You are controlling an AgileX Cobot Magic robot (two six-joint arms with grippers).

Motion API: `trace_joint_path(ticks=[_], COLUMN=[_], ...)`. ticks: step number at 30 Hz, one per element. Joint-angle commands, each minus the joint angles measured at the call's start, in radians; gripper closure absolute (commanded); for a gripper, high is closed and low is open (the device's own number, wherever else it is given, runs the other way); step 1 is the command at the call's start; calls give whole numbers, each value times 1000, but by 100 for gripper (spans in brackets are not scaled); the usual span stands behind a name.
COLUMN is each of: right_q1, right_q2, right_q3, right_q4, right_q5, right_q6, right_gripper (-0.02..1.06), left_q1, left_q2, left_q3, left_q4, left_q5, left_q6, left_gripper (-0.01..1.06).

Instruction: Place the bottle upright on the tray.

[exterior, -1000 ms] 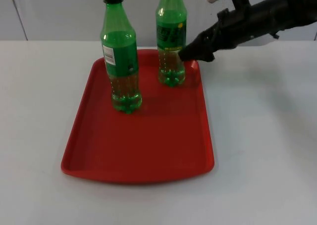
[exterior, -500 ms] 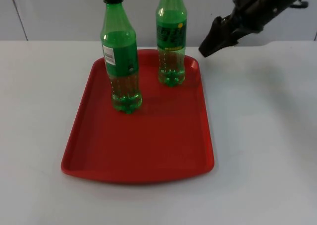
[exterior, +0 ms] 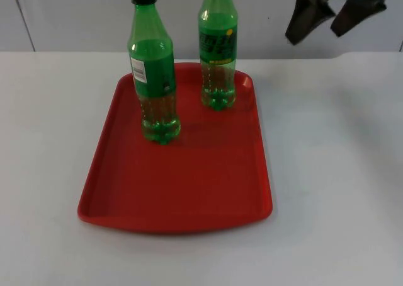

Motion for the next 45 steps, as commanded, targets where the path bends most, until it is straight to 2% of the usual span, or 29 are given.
trace_joint_path(ticks=[1,8,12,18,21,23,28,29,33,38,45], right_q1=[-1,1,2,2,2,2,0,0,0,0,0], right_q2=[-48,-115,-183,-275,-379,-412,-546,-546,-687,-806,-937], right_q3=[-9,-7,-7,72,236,289,505,505,693,810,896], right_q4=[-1,-33,-95,-99,-141,-150,-157,-157,-157,-157,-146], right_q5=[25,25,25,25,25,12,-117,-117,-248,-311,-310], right_q6=[32,100,171,177,162,158,154,154,154,154,154], right_gripper=[-1,-1,-1,-1,-1,-1,-1,-1,-1,-1,-1], left_q1=[-7,-7,-7,-7,-7,-7,-7,-7,-7,-7,-7], left_q2=[-3,-3,-3,-3,-3,-3,-3,-3,-3,-3,-3], left_q3=[4,4,4,4,4,4,4,4,4,4,4], left_q4=[-4,-4,-4,-4,-4,-4,-4,-4,-4,-4,-4], left_q5=[-2,-2,-2,-2,-2,-2,-2,-2,-2,-2,-2], left_q6=[1,1,1,1,1,1,1,1,1,1,1], left_gripper=[0,0,0,0,0,0,0,0,0,0,0])
